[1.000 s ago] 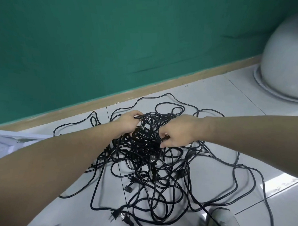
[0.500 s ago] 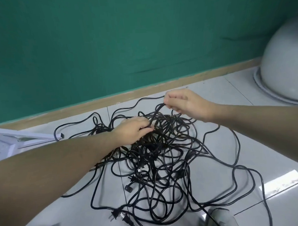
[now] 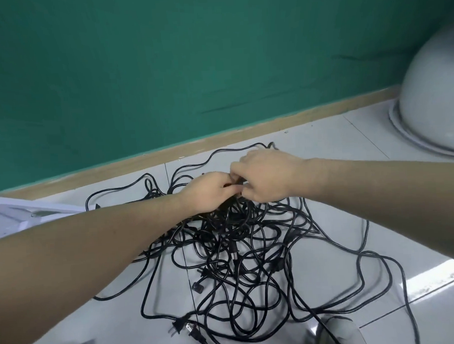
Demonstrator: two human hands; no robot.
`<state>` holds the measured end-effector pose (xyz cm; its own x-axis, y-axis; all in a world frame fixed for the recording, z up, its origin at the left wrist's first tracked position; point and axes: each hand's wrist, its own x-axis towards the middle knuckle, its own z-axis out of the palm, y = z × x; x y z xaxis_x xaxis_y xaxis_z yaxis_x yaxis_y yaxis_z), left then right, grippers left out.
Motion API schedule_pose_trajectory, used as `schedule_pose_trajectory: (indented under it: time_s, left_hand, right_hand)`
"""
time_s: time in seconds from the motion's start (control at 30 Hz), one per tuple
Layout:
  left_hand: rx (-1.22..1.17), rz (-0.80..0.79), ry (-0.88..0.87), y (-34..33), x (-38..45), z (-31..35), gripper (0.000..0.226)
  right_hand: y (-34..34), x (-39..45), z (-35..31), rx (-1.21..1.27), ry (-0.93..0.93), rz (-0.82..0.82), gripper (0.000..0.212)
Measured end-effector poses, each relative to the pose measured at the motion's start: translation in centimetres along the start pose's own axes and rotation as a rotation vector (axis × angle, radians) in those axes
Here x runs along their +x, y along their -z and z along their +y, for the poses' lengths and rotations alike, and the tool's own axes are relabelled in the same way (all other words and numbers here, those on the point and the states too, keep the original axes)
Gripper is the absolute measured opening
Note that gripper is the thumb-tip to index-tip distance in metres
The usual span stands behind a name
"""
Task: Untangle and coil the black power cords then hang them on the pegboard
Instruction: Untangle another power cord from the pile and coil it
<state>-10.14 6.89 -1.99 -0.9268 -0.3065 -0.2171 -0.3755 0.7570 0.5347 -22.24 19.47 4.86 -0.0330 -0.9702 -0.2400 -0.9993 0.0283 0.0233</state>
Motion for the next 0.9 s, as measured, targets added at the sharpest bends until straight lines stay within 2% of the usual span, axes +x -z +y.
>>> schedule_pose_trajectory:
  time_s: [0.07,0.13,0.2,0.27,0.33,0.43,0.53,0.6,0.7,0.77,0.83,0.9]
  left_hand:
    - [-0.119,-0.045,-0.064,0.2,-0.6,-0.6,0.008]
    - [-0.09,-0.109,-0.149,0.3,-1.1,-1.8,0.027]
    - [-0.061,-0.178,-0.148,0.1,-1.5,-3.0,0.035]
    - [-0.01,-0.2,-0.087,0.1,-1.6,-3.7,0.034]
    - [0.14,-0.179,-0.009,0.6,-2.1,-3.8,0.031]
    - [0.259,-0.088,0.128,1.5,-3.0,-3.9,0.033]
    - [0.143,-0.044,0.286,2.0,-2.5,-4.2,0.046]
    - [0.002,0.001,0.404,2.4,-1.9,-5.1,0.045]
    - [-0.149,0.131,0.555,2.9,-1.8,-7.1,0.05]
    - [-0.108,0.202,0.599,2.8,-1.5,-8.2,0.056]
    - [0.018,0.326,0.507,2.7,-1.7,-7.3,0.051]
    - [0.098,0.494,0.187,2.9,-2.5,-4.8,0.036]
  right_hand:
    - [-0.3,-0.1,-0.2,0.012,-0.033,-0.048,0.034]
    - [-0.5,-0.6,-0.1,0.011,-0.045,-0.121,0.033]
    - [-0.3,-0.9,0.0,0.01,-0.051,-0.137,0.031]
    - [0.0,-1.0,0.3,0.019,-0.071,-0.108,0.031]
    - [0.3,-1.1,1.4,0.014,-0.133,-0.07,0.032]
    - [0.3,-1.6,3.7,0.078,-0.222,-0.148,0.025]
    - [-0.8,-2.3,3.9,0.265,-0.173,-0.286,0.015]
    - [-1.3,-2.6,2.9,0.283,-0.122,-0.318,0.016]
    - [-1.1,-2.6,2.1,0.251,-0.072,-0.257,0.025]
    - [-0.7,-2.6,2.0,0.362,-0.072,-0.194,0.024]
    - [-0.4,-2.5,2.0,0.465,-0.072,-0.132,0.022]
    - [-0.4,-2.4,1.9,0.534,-0.073,-0.059,0.018]
